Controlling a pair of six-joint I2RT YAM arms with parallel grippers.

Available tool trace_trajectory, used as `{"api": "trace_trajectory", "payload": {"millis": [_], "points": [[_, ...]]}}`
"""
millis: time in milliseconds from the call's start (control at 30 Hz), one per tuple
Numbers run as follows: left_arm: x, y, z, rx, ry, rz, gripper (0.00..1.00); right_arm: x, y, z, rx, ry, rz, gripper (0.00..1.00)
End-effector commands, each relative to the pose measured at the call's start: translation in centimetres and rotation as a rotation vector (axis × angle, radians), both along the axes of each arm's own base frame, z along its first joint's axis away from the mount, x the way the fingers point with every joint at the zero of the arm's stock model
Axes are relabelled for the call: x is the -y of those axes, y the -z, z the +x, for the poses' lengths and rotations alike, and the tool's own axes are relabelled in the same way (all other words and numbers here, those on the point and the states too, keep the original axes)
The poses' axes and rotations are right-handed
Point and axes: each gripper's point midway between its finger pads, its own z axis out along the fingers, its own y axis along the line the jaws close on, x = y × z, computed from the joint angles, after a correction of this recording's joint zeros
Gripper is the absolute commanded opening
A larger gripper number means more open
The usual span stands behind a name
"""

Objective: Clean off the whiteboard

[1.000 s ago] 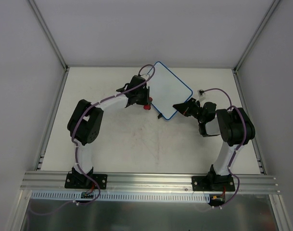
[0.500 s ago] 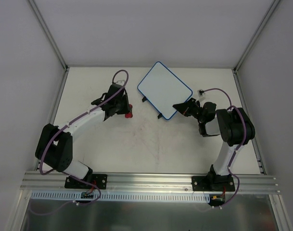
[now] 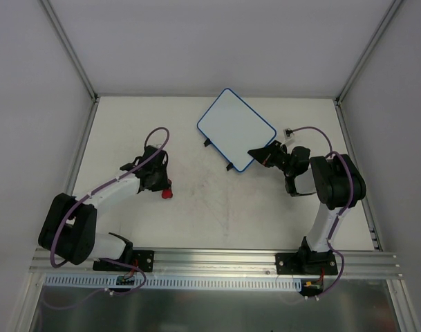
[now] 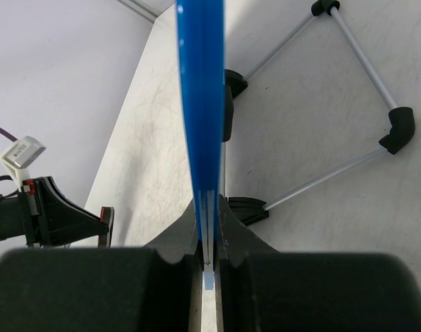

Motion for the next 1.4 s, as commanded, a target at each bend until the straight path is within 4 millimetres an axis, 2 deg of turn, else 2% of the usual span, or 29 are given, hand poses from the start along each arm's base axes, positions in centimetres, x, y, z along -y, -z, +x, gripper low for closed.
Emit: {"api": "trace_trajectory", "payload": {"millis": [0,33,267,333,367,533,667,700,733,1100,1133,1300,1367], "points": [[-0.3,0.8,-1.2,-0.034,-0.008,-0.016,0.17,-1.0,-4.3,0.7,0.227,-0.033,0.03,0.0],[-0.3,1.1,-1.4,-0.048,-0.005,-0.012,0.23,-1.0,-4.3,0.8,0.227,-0.031,0.03,0.0],[-0.9,2.4,-1.9,-0.084,-0.014,0.018,0.4,-1.1,-4.2,0.8,0.226,-0.033,0.03,0.0],[-0.8,2.4,-1.9,-0.086,-0.016,0.012,0.44,-1.1,-4.2,0.8,0.226,-0.033,0.03,0.0],[-0.8,2.4,-1.9,-0.085,-0.017,0.013,0.5,-1.0,-4.2,0.8,0.226,-0.031,0.03,0.0],[-0.8,2.0,-1.9,-0.068,-0.014,0.008,0.59,-1.1,-4.2,0.7,0.227,-0.034,0.029,0.0],[-1.0,0.8,-1.7,-0.019,-0.018,0.0,0.79,-1.0,-4.2,0.8,0.225,-0.03,0.031,0.0],[-1.1,0.7,-1.8,-0.013,-0.015,0.001,0.86,-1.0,-4.3,0.9,0.226,-0.03,0.031,0.01],[-1.2,0.5,-1.7,-0.001,-0.016,0.001,0.99,-1.0,-4.3,0.9,0.227,-0.03,0.03,0.03],[-2.8,-2.2,-1.6,0.148,-0.019,0.039,0.99,-1.0,-4.2,0.9,0.223,-0.025,0.031,0.23],[-3.0,-2.4,-1.5,0.159,-0.019,0.045,0.99,-1.0,-4.1,0.9,0.221,-0.024,0.03,0.3],[-3.8,-2.8,-1.8,0.2,-0.024,0.068,0.99,-0.9,-4.2,0.8,0.228,-0.021,0.025,0.45],[-3.9,-3.2,-1.9,0.221,-0.026,0.062,0.99,-0.8,-4.2,0.8,0.231,-0.015,0.02,0.55]]}}
